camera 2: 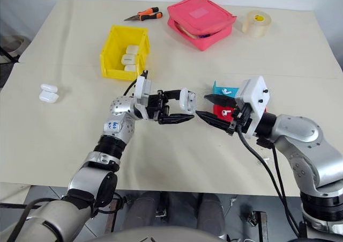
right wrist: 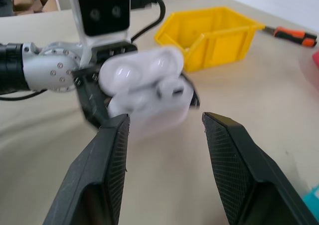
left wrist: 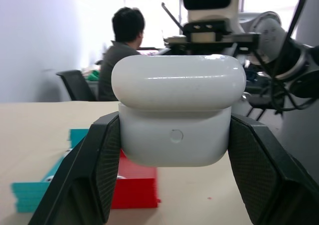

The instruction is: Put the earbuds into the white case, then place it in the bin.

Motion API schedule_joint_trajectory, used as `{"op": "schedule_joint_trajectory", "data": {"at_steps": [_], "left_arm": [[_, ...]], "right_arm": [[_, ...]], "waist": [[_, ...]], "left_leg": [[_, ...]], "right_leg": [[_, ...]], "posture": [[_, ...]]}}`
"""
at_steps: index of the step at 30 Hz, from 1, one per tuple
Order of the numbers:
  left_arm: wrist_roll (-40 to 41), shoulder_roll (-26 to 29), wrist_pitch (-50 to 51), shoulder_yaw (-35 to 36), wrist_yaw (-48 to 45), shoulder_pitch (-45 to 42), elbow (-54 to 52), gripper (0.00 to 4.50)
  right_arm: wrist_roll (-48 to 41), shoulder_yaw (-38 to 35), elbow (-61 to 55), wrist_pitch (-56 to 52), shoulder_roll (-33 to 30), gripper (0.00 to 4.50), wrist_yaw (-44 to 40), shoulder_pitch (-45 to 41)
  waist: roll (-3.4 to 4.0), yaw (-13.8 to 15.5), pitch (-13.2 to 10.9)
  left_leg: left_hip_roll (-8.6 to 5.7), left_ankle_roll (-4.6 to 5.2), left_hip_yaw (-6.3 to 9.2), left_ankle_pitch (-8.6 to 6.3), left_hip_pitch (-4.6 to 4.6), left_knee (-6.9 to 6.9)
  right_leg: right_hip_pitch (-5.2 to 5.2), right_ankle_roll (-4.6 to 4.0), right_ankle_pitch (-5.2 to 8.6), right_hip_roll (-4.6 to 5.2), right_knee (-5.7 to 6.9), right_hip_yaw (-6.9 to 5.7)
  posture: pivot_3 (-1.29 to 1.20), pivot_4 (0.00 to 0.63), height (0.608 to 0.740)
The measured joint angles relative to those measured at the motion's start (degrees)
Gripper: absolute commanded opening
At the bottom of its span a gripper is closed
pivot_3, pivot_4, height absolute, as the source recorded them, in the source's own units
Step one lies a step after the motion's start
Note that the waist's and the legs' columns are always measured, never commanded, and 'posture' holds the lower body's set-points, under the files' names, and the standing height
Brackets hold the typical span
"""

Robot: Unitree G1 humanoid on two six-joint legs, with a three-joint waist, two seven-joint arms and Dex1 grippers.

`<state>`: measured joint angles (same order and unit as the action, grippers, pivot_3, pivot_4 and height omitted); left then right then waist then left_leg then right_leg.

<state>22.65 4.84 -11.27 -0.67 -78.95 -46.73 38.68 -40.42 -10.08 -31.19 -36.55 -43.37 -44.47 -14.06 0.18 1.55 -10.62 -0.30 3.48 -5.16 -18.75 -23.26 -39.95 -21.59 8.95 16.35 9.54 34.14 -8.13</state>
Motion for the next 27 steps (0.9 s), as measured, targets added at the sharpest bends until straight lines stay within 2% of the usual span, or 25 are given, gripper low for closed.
{"op": "schedule_joint_trajectory", "data": {"at_steps": [5,9,11,16,23,27], "left_arm": [[-0.3,0.0,-2.3,1.1,1.6,-1.7,2.8,2.79],[-0.4,0.8,-4.1,2.1,3.4,-1.8,2.6,2.79],[-0.4,1.3,-4.5,2.4,4.1,-1.7,2.3,2.79],[-0.4,1.4,-4.5,2.2,5.2,0.3,-0.1,2.79],[-0.4,2.7,-3.8,2.3,7.0,2.5,-3.0,2.79],[-0.4,2.8,-3.7,2.3,7.3,2.5,-3.5,2.79]], "right_arm": [[-0.1,-4.1,2.0,-0.9,-3.3,2.45,0.2,-0.1],[6.3,-5.0,10.7,-0.7,-11.8,2.45,-0.5,-0.1],[8.1,-6.8,15.6,-0.6,-13.8,2.45,-1.8,0.1],[8.1,-11.9,17.9,0.8,-14.8,2.45,-7.3,5.3],[8.2,-26.5,18.9,1.7,-14.8,2.45,-12.0,17.5],[8.4,-29.0,19.3,1.7,-14.4,2.45,-12.3,20.1]], "waist": [[0.00,0.0,0.0],[0.00,0.0,0.0],[0.00,-0.1,0.0],[-0.01,0.0,0.0],[-0.01,0.4,0.0],[-0.01,0.0,0.0]], "left_leg": [[0.00,0.00,-0.01,0.00,0.00,0.00],[-0.01,0.02,-0.02,0.00,0.00,0.00],[-0.01,0.02,-0.04,0.00,0.00,0.03],[-0.01,0.02,-0.04,0.00,0.00,0.07],[0.00,0.04,-0.02,0.00,0.01,0.01],[0.02,0.03,-0.03,0.00,0.03,0.02]], "right_leg": [[0.00,0.00,0.00,0.00,0.00,0.00],[0.00,0.01,-0.01,0.02,-0.02,0.00],[0.00,0.01,-0.01,0.02,-0.03,0.00],[0.02,0.02,-0.01,0.01,-0.06,-0.03],[0.06,0.05,-0.03,0.01,-0.07,-0.01],[0.06,0.05,-0.03,0.01,-0.07,0.01]], "posture": [[0.00,0.150,0.740],[0.00,0.150,0.740],[0.00,0.150,0.740],[0.00,0.150,0.740],[0.00,0.150,0.740],[0.00,0.150,0.740]]}}
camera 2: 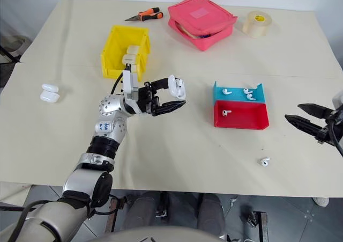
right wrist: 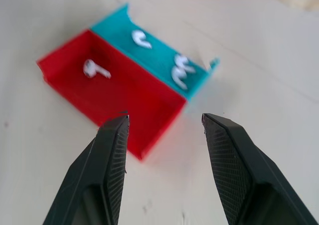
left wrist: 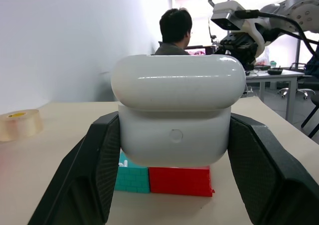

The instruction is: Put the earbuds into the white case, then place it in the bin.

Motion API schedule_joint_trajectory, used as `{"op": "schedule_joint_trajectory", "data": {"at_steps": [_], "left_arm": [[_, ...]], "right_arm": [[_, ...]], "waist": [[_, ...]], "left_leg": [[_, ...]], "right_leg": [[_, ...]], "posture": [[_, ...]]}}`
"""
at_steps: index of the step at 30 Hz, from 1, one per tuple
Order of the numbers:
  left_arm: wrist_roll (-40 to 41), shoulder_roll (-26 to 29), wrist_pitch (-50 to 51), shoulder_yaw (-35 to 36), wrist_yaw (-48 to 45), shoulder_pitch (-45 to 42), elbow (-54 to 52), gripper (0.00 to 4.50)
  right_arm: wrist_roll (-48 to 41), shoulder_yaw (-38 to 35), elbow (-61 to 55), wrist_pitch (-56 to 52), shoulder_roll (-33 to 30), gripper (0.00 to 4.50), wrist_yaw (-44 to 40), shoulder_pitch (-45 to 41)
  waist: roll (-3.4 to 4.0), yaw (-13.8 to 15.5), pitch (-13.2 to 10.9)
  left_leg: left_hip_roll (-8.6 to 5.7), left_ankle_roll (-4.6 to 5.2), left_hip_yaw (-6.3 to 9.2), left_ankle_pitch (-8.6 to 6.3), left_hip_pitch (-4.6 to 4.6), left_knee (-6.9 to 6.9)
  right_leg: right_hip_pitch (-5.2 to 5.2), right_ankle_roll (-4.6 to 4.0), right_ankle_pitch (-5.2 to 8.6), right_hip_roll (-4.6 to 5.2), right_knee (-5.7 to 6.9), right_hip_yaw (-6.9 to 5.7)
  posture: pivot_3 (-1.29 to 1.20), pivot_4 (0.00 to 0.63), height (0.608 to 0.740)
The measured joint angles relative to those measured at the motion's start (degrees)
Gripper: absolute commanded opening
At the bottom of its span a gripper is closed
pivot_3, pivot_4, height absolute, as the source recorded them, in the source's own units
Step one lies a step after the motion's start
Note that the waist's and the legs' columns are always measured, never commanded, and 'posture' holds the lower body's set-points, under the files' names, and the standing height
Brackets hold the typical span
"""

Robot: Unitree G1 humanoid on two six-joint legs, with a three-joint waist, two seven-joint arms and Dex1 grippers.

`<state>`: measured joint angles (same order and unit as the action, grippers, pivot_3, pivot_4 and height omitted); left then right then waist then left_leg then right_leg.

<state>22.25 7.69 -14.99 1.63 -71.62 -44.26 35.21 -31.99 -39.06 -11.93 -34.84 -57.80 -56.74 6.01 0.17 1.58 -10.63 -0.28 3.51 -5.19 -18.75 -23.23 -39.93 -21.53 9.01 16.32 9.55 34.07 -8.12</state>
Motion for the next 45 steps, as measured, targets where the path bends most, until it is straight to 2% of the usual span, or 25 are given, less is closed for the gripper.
{"op": "schedule_joint_trajectory", "data": {"at_steps": [8,10,12,18,20,26,35,45], "left_arm": [[0.0,0.3,0.0,0.1,1.0,0.0,0.0,2.79],[0.0,0.7,0.0,0.2,1.2,0.0,-0.1,2.79],[0.0,1.0,0.0,0.2,1.6,0.0,-0.7,2.79],[0.1,1.6,0.8,0.0,2.2,1.5,-3.1,2.79],[0.1,2.0,1.0,0.1,2.7,2.0,-3.5,2.79],[0.1,2.4,1.2,0.2,4.2,2.5,-5.3,2.79],[0.1,3.2,1.6,0.2,5.7,3.7,-8.1,2.79],[0.1,3.7,2.5,-0.1,6.7,4.9,-10.0,2.79]], "right_arm": [[0.5,-0.2,-0.2,1.1,0.3,2.45,0.8,-0.5],[0.6,1.9,0.3,1.2,0.2,2.45,0.8,-3.7],[1.1,6.7,1.4,1.3,-0.5,2.45,0.6,-8.8],[5.8,25.9,11.5,2.1,-0.7,2.45,-1.5,-31.8],[8.8,32.2,16.3,2.7,0.9,2.45,-2.6,-39.6],[18.1,46.5,30.5,7.4,7.1,2.45,-8.4,-54.1],[28.6,55.7,46.6,13.4,14.2,2.45,-12.7,-64.3],[36.6,56.9,65.9,20.0,21.0,2.45,-11.4,-73.2]], "waist": [[0.00,0.0,0.0],[0.00,-0.1,0.0],[0.02,-0.4,0.0],[0.05,-0.8,0.0],[0.05,-0.5,0.0],[0.04,-0.2,0.0],[0.05,-0.8,0.0],[0.08,-1.9,0.0]], "left_leg": [[-0.01,0.00,0.01,0.00,0.00,-0.01],[0.00,0.00,0.00,0.00,0.01,-0.02],[0.01,0.00,-0.03,0.00,0.03,-0.01],[0.01,-0.02,-0.03,0.01,0.03,0.01],[0.00,-0.02,-0.01,0.01,0.00,-0.01],[-0.04,-0.01,0.01,0.01,-0.08,-0.01],[-0.02,-0.02,-0.01,0.01,-0.08,0.00],[-0.01,-0.04,0.00,0.02,-0.06,0.09]], "right_leg": [[0.00,0.00,0.00,0.00,0.00,0.01],[0.00,0.00,0.00,0.00,0.00,0.01],[-0.01,0.00,0.00,0.00,0.01,0.05],[-0.06,-0.01,0.00,-0.01,0.02,0.05],[-0.05,-0.01,0.00,-0.01,0.02,0.03],[-0.06,0.01,-0.01,0.00,0.00,-0.03],[-0.07,0.01,0.00,-0.02,0.03,-0.05],[-0.08,0.00,0.00,-0.02,0.02,-0.05]], "posture": [[0.00,0.150,0.740],[0.00,0.150,0.740],[0.00,0.150,0.740],[0.00,0.150,0.740],[0.00,0.150,0.740],[0.00,0.150,0.740],[0.00,0.150,0.740],[0.00,0.150,0.740]]}}
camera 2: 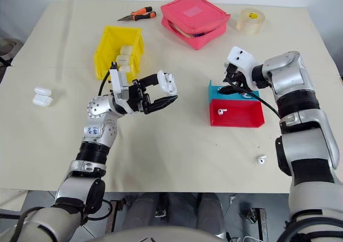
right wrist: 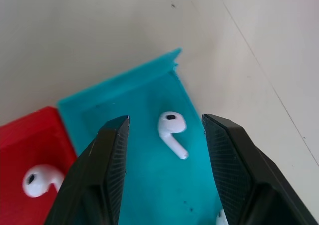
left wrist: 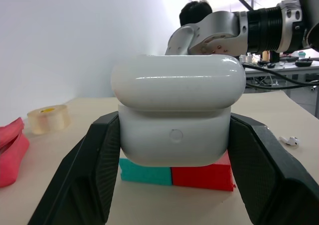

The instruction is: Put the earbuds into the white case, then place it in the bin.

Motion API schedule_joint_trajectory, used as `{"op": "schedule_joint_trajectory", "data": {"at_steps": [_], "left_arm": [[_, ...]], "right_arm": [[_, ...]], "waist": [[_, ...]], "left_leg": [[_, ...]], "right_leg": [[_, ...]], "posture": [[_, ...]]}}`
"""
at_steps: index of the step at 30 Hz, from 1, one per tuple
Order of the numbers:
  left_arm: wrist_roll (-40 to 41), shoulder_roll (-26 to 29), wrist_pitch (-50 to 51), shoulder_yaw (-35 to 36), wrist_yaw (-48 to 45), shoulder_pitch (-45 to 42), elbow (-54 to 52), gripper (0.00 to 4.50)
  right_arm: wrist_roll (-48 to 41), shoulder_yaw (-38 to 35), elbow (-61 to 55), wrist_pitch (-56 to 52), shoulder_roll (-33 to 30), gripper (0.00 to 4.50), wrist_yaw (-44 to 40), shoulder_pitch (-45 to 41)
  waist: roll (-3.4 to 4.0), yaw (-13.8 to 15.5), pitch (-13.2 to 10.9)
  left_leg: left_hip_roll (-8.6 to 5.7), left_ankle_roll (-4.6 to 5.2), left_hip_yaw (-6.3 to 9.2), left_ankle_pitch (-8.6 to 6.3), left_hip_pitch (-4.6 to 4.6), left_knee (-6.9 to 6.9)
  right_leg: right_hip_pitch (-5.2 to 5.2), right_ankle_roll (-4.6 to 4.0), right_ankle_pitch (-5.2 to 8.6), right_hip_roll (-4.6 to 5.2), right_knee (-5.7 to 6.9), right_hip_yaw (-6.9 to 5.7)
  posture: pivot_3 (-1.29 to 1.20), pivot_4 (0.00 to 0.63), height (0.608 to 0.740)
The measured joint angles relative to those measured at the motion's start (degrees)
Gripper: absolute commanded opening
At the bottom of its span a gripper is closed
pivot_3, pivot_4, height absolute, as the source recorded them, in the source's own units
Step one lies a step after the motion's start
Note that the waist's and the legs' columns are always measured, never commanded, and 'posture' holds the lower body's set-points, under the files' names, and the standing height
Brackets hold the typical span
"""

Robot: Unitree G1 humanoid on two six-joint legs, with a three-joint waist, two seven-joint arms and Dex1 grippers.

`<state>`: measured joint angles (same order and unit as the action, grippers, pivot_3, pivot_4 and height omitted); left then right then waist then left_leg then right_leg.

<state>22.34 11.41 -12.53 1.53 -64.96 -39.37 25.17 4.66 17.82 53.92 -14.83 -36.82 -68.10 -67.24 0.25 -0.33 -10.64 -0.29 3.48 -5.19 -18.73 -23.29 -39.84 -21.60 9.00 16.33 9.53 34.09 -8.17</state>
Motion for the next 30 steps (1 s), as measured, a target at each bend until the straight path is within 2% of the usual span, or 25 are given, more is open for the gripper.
{"op": "schedule_joint_trajectory", "data": {"at_steps": [10,23,26,30], "left_arm": [[0.0,0.1,0.9,-0.3,0.4,0.6,-0.7,2.79],[0.0,0.1,1.2,-0.4,0.6,1.5,-2.1,2.79],[0.0,0.1,1.2,-0.4,0.8,1.5,-2.2,2.79],[0.0,0.1,1.2,-0.4,1.1,1.5,-2.2,2.79]], "right_arm": [[4.0,-0.3,8.1,3.7,3.2,2.45,1.4,-2.2],[5.7,-0.7,11.1,6.4,4.1,2.45,2.5,-3.1],[5.8,-0.7,11.4,7.1,4.3,1.86,2.5,-3.1],[6.0,-0.7,11.5,7.4,4.4,0.55,2.4,-3.1]], "waist": [[0.03,-0.1,0.0],[0.06,-0.1,0.0],[0.06,-0.1,0.0],[0.06,-0.1,0.0]], "left_leg": [[0.00,-0.01,0.00,0.01,0.00,0.02],[0.00,-0.02,0.00,0.01,0.00,0.02],[-0.01,-0.02,0.00,0.01,0.00,0.02],[-0.01,-0.02,0.00,0.01,0.00,0.02]], "right_leg": [[-0.01,0.00,0.00,0.00,0.00,0.01],[-0.01,0.00,0.00,0.00,0.00,0.01],[-0.01,0.00,0.00,0.00,0.00,0.01],[-0.01,0.00,0.00,0.00,0.00,0.01]], "posture": [[0.00,0.150,0.740],[0.00,0.150,0.740],[0.00,0.150,0.740],[0.00,0.150,0.740]]}}
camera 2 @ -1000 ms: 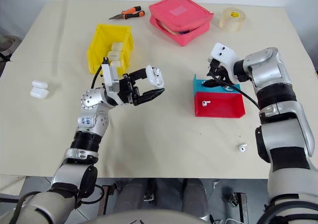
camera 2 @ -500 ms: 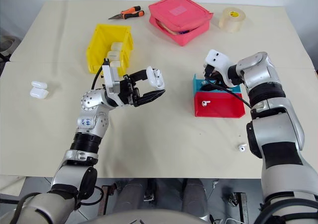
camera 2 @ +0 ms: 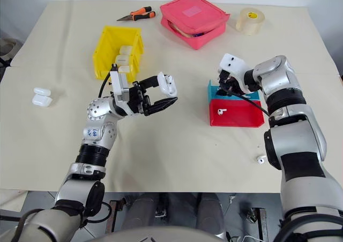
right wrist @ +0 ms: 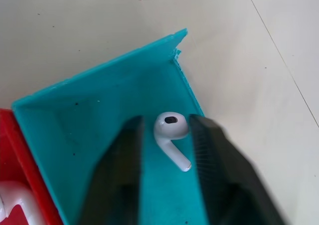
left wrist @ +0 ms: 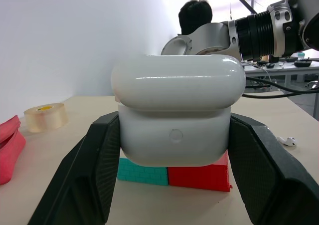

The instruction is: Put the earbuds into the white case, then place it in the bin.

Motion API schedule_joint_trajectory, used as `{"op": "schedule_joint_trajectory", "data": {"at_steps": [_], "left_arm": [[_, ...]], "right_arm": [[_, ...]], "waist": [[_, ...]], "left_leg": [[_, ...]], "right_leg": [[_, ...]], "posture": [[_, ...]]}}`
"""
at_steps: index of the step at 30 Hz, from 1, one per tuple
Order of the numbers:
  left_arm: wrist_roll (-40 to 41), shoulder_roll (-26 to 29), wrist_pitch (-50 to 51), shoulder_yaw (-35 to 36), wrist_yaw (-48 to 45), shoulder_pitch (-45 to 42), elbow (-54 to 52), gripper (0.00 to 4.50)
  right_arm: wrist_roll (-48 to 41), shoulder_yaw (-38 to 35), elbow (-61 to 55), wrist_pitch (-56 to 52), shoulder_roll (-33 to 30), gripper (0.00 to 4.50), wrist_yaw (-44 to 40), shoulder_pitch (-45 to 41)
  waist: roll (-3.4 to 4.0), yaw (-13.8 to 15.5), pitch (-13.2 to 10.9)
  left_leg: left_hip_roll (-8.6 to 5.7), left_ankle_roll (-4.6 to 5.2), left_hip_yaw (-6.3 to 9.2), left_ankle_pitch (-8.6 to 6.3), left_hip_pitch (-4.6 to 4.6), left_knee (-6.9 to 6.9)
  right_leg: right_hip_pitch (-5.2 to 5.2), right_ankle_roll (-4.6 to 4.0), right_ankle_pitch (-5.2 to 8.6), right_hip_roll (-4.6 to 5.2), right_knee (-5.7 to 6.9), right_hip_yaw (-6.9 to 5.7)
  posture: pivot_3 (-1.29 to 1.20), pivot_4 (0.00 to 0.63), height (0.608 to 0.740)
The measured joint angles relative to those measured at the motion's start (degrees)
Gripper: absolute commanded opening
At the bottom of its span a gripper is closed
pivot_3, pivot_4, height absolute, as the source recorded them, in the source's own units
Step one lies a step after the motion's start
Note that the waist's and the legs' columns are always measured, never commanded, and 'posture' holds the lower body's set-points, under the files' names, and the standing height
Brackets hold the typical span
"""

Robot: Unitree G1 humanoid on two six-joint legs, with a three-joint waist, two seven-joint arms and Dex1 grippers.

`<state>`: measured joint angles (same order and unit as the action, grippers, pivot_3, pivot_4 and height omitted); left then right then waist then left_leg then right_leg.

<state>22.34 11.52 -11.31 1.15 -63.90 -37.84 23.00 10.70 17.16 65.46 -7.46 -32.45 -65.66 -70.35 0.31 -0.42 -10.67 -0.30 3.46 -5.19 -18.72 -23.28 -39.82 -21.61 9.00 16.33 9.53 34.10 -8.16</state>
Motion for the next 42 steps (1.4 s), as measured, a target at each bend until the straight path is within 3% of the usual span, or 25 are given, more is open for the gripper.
{"op": "schedule_joint_trajectory", "data": {"at_steps": [9,13,17,23,27,30,35,42], "left_arm": [[0.0,-0.1,0.0,-0.1,0.0,0.0,0.0,2.79],[0.0,-0.6,0.3,-0.9,-1.0,-0.1,0.2,2.79],[0.1,-2.2,1.0,-2.5,-3.0,-0.1,0.6,2.79],[0.1,-5.0,2.1,-4.9,-5.3,-0.1,0.8,2.79],[0.1,-6.5,2.8,-6.9,-6.8,0.1,0.5,2.79],[0.2,-6.6,3.6,-7.4,-7.4,0.8,0.2,2.79],[0.5,-7.0,5.2,-8.9,-8.4,2.2,-1.7,2.79],[0.7,-7.2,6.5,-10.1,-9.8,2.6,-2.5,2.79]], "right_arm": [[-0.6,-2.2,-0.9,-0.1,-0.3,0.50,0.2,0.0],[-6.1,-8.5,-11.5,-5.7,-2.6,0.50,-1.1,2.6],[-12.9,-14.5,-32.1,-15.8,-4.9,0.50,-1.6,13.7],[-23.2,-23.1,-62.2,-32.6,-5.4,0.50,4.0,33.4],[-30.6,-31.7,-79.2,-35.4,-3.0,0.50,8.9,44.9],[-35.4,-35.2,-88.0,-35.5,1.1,0.50,12.1,53.9],[-44.6,-42.5,-99.9,-37.7,4.1,0.50,19.4,59.9],[-52.8,-42.5,-106.6,-38.8,6.7,0.50,27.1,67.9]], "waist": [[0.04,0.0,0.0],[0.08,0.3,0.0],[0.08,0.6,0.0],[0.08,1.1,0.0],[0.09,1.7,0.0],[0.09,1.9,0.0],[0.09,1.9,0.0],[0.10,1.8,0.0]], "left_leg": [[0.00,0.00,0.00,0.00,0.00,0.00],[-0.01,0.00,0.02,0.00,-0.01,0.01],[-0.02,0.00,0.07,0.00,-0.03,-0.02],[0.00,0.00,-0.03,-0.01,-0.01,-0.09],[0.05,-0.04,0.02,-0.02,0.06,-0.04],[-0.01,-0.03,-0.07,-0.03,0.04,-0.06],[0.03,0.00,-0.04,-0.03,0.09,-0.11],[0.01,0.00,-0.07,-0.03,0.09,-0.10]], "right_leg": [[0.00,0.00,0.00,0.00,0.00,0.00],[0.00,0.00,0.00,0.00,-0.01,-0.01],[0.03,0.00,0.00,0.01,0.01,-0.04],[-0.01,0.00,0.00,0.01,0.05,0.04],[0.02,-0.01,0.01,-0.04,0.01,0.03],[0.01,0.01,-0.01,-0.03,0.02,0.13],[0.02,0.04,-0.02,-0.03,0.03,0.22],[0.01,0.03,-0.02,-0.03,0.04,0.25]], "posture": [[0.00,0.150,0.740],[0.00,0.150,0.740],[0.00,0.150,0.740],[0.00,0.150,0.740],[0.00,0.150,0.740],[0.00,0.150,0.740],[0.00,0.150,0.740],[0.00,0.150,0.740]]}}
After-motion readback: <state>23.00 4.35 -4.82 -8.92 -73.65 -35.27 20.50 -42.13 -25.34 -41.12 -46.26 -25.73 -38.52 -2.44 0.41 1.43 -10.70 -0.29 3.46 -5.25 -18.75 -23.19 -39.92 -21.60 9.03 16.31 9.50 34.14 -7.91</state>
